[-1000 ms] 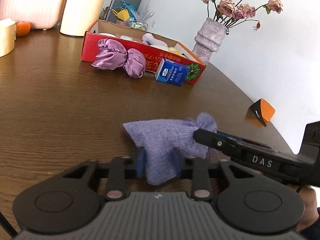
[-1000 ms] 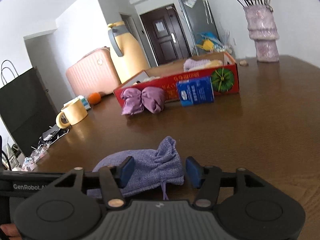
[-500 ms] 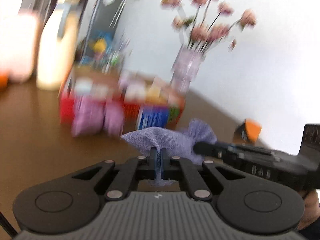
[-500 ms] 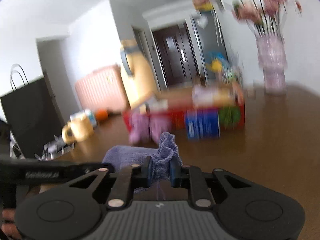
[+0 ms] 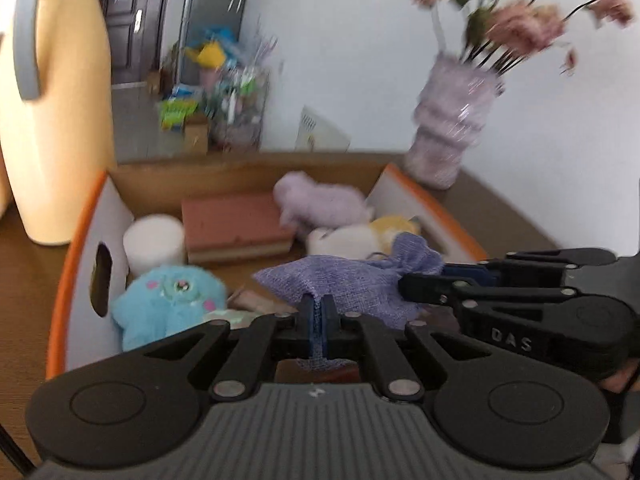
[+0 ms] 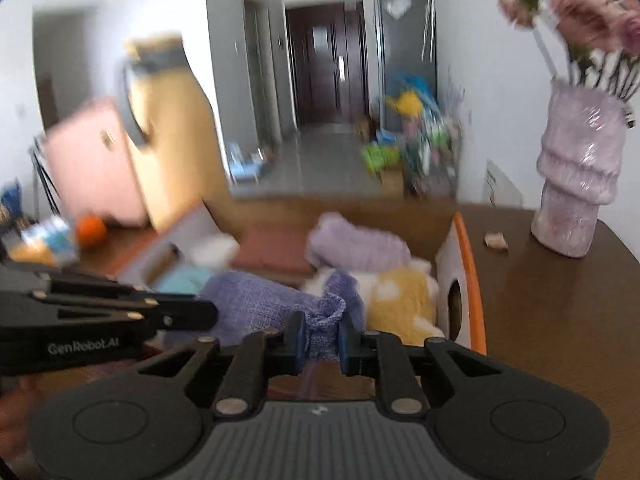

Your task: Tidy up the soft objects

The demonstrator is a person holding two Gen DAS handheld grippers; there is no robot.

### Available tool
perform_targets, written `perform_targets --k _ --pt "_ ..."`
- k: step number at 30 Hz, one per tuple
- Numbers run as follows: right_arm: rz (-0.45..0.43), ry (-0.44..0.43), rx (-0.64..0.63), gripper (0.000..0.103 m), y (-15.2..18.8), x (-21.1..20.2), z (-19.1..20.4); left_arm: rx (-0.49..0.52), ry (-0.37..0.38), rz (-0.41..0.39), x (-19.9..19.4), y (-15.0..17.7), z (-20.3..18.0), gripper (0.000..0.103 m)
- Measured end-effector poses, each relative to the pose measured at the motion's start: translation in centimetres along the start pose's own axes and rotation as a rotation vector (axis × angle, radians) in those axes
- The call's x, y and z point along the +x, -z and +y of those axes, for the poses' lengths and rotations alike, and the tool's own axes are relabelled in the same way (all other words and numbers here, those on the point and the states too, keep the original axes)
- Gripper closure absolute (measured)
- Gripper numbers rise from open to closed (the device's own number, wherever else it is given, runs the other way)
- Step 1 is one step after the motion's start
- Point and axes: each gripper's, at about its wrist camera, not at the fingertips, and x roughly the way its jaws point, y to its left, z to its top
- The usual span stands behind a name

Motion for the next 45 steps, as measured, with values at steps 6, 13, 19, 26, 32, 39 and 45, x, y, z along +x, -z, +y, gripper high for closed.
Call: perform_targets --k 6,13,19,26,32,39,45 --pt "0.105 0.057 -0.092 0.073 0.2 3.3 -0.1 0.018 -0.007 0.044 1.5 0.5 1.2 0.096" --pt "-0.044 0.044 -0.042 0.091 -1.8 0.1 -1.3 0.023 -0.041 -0.116 -4.6 -1.3 1.6 0.077" --pt "-0.063 0.004 -0.061 0.089 -2.0 -1.2 0.5 0.058 -0.196 -0.238 -11.5 -0.9 1.8 0.068" --pt "-0.138 0.001 -0.047 0.087 -0.2 -7.6 1.8 0.106 -0.295 -0.342 -19.2 5.3 -0.6 0.050" --pt "-0.226 -0.017 -0.063 0.061 4.6 -15.4 4.2 0.094 -0.368 -0.391 -24.6 12.7 -2.9 0.030" --pt "-0.293 0.020 -0.104 0.044 12.8 -23.0 7.8 0.015 -0.317 -0.371 -29.0 20.5 -4.3 0.019" --pt "-0.305 0.063 -0.088 0.039 20.0 -27.1 10.2 0.038 -0.250 -0.290 -30.5 26.3 -5.9 0.014"
